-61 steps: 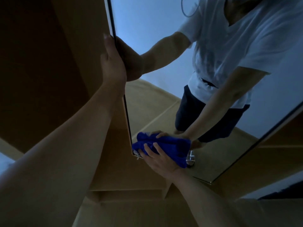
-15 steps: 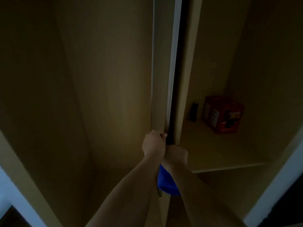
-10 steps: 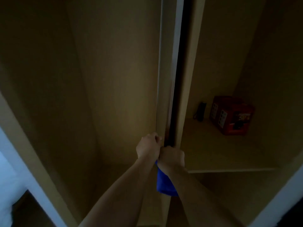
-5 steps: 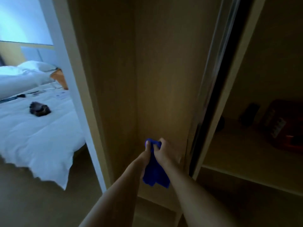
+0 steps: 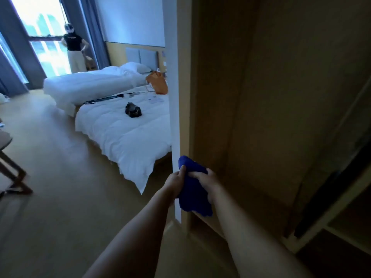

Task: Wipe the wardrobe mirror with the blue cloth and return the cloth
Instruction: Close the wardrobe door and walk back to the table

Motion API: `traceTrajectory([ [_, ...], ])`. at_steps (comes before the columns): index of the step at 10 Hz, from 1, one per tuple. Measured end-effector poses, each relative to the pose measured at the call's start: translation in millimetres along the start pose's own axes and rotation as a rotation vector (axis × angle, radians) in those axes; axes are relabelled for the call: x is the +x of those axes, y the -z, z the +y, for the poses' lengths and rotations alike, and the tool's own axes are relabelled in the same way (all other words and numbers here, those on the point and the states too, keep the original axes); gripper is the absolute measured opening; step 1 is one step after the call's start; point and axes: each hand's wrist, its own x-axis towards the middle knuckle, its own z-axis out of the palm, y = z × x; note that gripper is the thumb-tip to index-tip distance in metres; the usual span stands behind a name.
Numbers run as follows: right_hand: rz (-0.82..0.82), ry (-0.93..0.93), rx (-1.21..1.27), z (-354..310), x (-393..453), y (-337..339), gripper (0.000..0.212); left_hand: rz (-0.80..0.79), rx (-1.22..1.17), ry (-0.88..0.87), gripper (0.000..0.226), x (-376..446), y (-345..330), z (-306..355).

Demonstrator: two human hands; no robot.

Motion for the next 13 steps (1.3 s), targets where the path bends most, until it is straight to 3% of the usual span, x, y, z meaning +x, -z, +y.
traceTrajectory([
  [1,-0.064,0.066,-0.309,1,10,-54,0.056,0.257,0.619,-0.109,0.053,5,62,-20],
  [2,-0.04,0.205,-0.797,2,17,-92,0.059,0.359,0.886,-0.071,0.051,4,108,-25],
  [3,-0.114,0.373,-1.211,-4,22,-146,0.06,0.422,1.124,0.045,0.049,11,184,-40],
  [6,-0.276,0.531,-1.393,-45,52,-324,0.068,0.616,1.151,0.241,0.058,17,390,-47],
  [8,-0.371,0.676,-1.451,-58,75,-426,0.065,0.663,1.109,0.352,0.058,29,487,-58],
  [11,-0.483,0.779,-1.506,-73,153,-550,0.069,0.744,1.0,0.433,0.059,82,591,-61],
  [13,-0.535,0.876,-1.459,-110,238,-624,0.066,0.81,0.958,0.495,0.06,157,648,-25],
])
